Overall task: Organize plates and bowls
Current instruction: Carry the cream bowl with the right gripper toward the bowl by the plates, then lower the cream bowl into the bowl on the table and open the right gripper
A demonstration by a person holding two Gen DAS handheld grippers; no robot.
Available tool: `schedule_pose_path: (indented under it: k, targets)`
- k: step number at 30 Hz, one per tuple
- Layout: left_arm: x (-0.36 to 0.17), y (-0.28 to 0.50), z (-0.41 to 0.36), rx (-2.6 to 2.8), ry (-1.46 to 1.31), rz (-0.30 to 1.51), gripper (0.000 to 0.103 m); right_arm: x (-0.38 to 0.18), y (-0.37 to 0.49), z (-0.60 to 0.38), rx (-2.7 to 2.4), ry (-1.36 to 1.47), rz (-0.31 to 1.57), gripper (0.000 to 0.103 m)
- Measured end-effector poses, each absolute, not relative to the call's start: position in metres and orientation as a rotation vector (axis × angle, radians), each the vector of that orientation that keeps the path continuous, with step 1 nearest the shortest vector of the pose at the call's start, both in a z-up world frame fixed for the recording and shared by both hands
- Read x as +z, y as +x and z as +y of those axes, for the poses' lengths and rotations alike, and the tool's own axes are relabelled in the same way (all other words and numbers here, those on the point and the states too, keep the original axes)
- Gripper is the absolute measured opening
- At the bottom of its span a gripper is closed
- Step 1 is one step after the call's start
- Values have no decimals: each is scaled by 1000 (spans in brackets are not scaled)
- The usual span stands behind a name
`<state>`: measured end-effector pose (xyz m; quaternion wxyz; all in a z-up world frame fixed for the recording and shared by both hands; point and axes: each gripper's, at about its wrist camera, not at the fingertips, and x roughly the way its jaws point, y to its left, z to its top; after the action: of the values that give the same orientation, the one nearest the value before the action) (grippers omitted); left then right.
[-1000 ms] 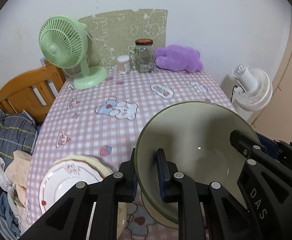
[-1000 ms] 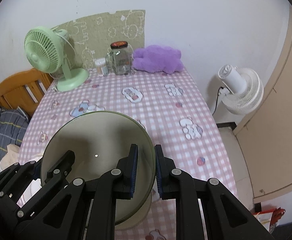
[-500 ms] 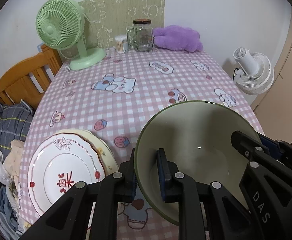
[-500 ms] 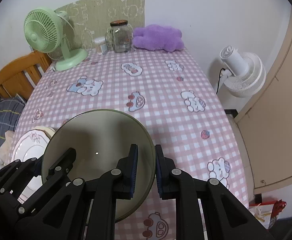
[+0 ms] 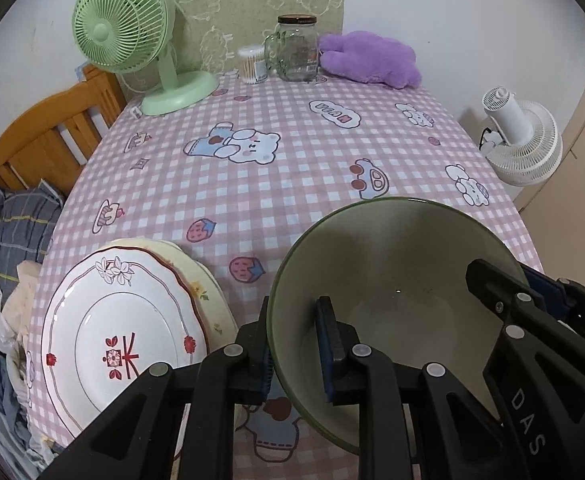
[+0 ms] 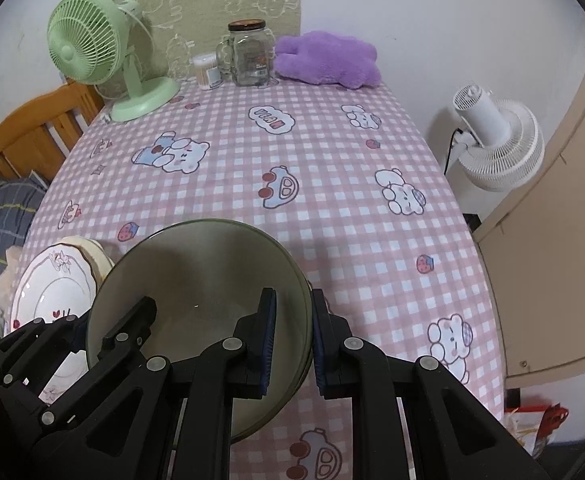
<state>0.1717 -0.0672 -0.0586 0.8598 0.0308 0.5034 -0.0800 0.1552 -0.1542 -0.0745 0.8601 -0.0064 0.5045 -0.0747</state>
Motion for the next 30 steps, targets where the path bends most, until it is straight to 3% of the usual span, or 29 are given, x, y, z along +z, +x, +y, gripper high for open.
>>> schedule_pose_path:
  k: [21, 27, 30]
  targets:
    - [-54, 159, -64, -208, 85, 1043, 17, -75, 148, -150, -210, -9, 1078, 22]
    - [-46, 150, -53, -288, 46, 1036, 39, -69, 135, -149, -230, 23, 1072, 24]
    - [-45, 149, -47, -337, 14, 1029, 50, -64, 128, -148, -197, 50, 1063, 39]
